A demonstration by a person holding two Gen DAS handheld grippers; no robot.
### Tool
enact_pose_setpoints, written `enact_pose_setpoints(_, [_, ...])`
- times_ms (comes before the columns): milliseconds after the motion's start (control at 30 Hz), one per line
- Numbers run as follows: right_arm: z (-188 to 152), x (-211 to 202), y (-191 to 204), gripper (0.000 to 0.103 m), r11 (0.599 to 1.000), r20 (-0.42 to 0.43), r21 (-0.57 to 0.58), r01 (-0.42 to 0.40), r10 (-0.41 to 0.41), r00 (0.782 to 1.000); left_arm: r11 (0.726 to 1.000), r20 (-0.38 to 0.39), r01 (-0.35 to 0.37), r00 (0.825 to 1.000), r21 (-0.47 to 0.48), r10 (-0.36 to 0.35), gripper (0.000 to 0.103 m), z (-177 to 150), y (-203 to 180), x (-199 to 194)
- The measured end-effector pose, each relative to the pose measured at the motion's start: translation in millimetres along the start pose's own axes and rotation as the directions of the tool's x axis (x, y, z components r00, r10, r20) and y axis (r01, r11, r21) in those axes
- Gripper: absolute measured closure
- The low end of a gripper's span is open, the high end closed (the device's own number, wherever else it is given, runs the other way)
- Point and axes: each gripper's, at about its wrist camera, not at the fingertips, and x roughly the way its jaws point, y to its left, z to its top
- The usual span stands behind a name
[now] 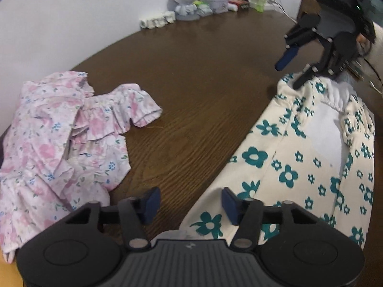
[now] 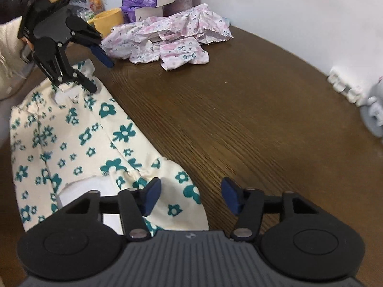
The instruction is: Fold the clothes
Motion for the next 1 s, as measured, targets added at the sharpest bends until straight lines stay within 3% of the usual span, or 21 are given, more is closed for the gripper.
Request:
enact_pose_setpoints(133, [5.2,6.6,-6.9,0.06,0.999,-0.034,-0.008,-0.033,0.033,0.999,0.999,-0.035,0.035,0.999,0.023,-0.034,0.069,0.5,3.0,5.0])
enact_pose_setpoints(400, [10.6,13.6,-6.8,0.069,0.998,-0.087,-0.036,-0.044,0.041,0.995,0.995,-0.096,0.068,0.994,0.069,-0.061,0.072,7.6,1.8,10.8])
enact_pose_setpoints(600, [10.7,12.7,5.4,0.081,0.996,-0.09,-0.085,0.001,-0.009,0.996,0.988,-0.137,0.099,0.987,0.118,-0.083,0.098,13.1,-8.7,12.2])
enact_pose_setpoints(700, [10.7,12.2,11.5,0.091,0.994,-0.091,-0.11,0.024,-0.034,0.995,0.985,-0.141,0.079,0.988,0.153,-0.058,0.101,14.9,-16.7,12.3])
enact_pose_setpoints(867, [10.8,11.5,21.6,0.098,0.987,-0.091,-0.151,0.061,-0.075,0.993,0.975,-0.067,-0.056,0.995,0.214,0.071,0.102,8.9,-39.2,2.9])
enact_pose_setpoints(1000, [3.4,-1.8,42.9,0.099,0.96,-0.022,-0.221,0.172,-0.181,0.983,0.937,0.038,-0.233,0.972,0.26,0.231,0.102,-5.3,-67.6,-10.2])
